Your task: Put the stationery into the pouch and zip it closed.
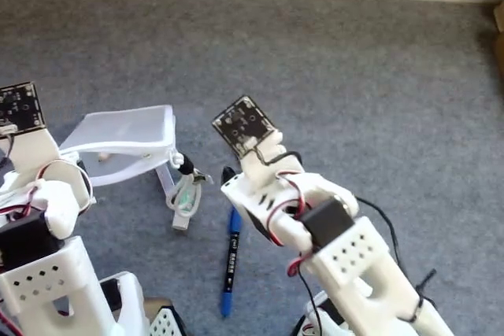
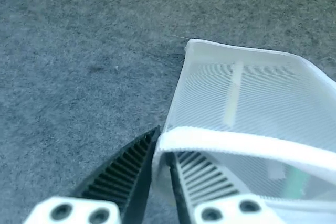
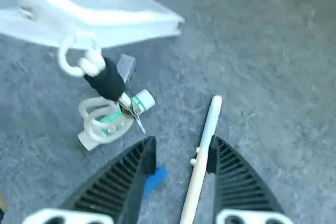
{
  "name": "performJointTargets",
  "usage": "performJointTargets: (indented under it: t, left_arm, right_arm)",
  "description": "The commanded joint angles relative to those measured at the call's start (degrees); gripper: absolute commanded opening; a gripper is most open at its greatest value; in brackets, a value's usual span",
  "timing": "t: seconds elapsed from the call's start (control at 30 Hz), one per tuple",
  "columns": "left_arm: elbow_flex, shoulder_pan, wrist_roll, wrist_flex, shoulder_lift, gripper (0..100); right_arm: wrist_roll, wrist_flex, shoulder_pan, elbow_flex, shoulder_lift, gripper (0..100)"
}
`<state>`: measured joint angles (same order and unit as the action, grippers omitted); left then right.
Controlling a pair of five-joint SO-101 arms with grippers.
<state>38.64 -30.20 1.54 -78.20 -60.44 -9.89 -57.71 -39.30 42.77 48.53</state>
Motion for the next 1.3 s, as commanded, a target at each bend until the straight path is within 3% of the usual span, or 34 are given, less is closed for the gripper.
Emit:
performJointTargets:
  t: [0.0,0.23,1.27]
  left_arm:
    - [-1.19,-1.1,-0.18,0.62,-0.13,1]
    - [-0.75,-1.01,-0.18,0.62,-0.13,1]
    - [-0.57,-0.66,-0.18,0.53,-0.13,1]
  right_arm:
    - [0.62,-0.04,0.84,-3.82,-4.88,15.6]
    - [0.62,4.35,3.3,-6.73,-14.99,15.6]
    - [0.62,4.44,8.4,-36.35,-59.56,15.3]
